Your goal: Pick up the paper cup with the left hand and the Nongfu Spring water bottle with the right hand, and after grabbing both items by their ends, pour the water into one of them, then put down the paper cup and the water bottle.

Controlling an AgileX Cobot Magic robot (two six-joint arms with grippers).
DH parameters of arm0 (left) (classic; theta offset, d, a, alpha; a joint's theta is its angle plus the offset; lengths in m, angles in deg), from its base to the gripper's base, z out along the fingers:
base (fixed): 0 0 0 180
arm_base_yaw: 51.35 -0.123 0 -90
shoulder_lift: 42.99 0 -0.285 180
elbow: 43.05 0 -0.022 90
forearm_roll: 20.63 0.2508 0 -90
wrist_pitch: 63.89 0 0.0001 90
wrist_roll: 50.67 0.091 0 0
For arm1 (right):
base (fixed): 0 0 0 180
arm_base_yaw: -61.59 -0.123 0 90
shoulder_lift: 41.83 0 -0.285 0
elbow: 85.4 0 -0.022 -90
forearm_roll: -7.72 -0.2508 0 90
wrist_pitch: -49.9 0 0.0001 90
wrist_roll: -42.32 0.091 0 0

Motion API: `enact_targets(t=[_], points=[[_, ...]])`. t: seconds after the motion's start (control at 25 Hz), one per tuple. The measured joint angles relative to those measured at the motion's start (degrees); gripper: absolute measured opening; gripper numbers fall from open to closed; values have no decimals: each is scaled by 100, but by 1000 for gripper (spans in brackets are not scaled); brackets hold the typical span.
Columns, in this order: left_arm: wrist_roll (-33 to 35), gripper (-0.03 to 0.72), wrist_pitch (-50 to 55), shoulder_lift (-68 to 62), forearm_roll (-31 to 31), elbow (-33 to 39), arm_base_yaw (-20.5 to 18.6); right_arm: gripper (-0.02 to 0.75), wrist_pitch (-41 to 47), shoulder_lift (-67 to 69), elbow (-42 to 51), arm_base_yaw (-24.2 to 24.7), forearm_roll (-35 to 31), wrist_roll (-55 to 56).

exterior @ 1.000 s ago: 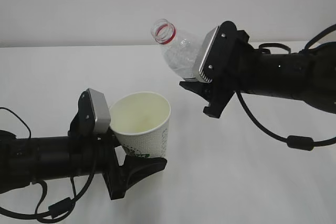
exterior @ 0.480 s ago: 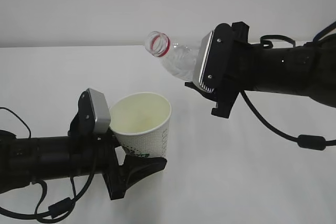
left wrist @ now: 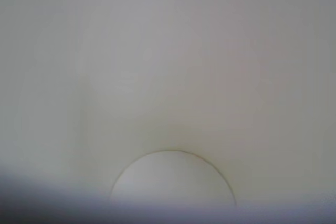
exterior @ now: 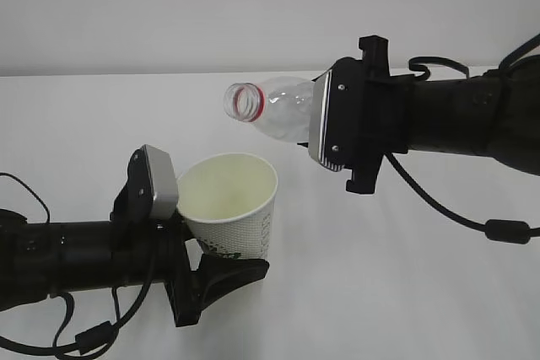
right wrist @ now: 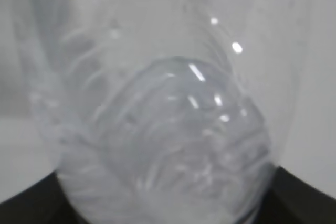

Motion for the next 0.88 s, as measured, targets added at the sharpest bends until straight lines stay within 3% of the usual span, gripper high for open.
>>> enact_targets(t=[0.88], points=[[9,530,0,0,272,0,0,509,32,0,0,0,0,-1076]])
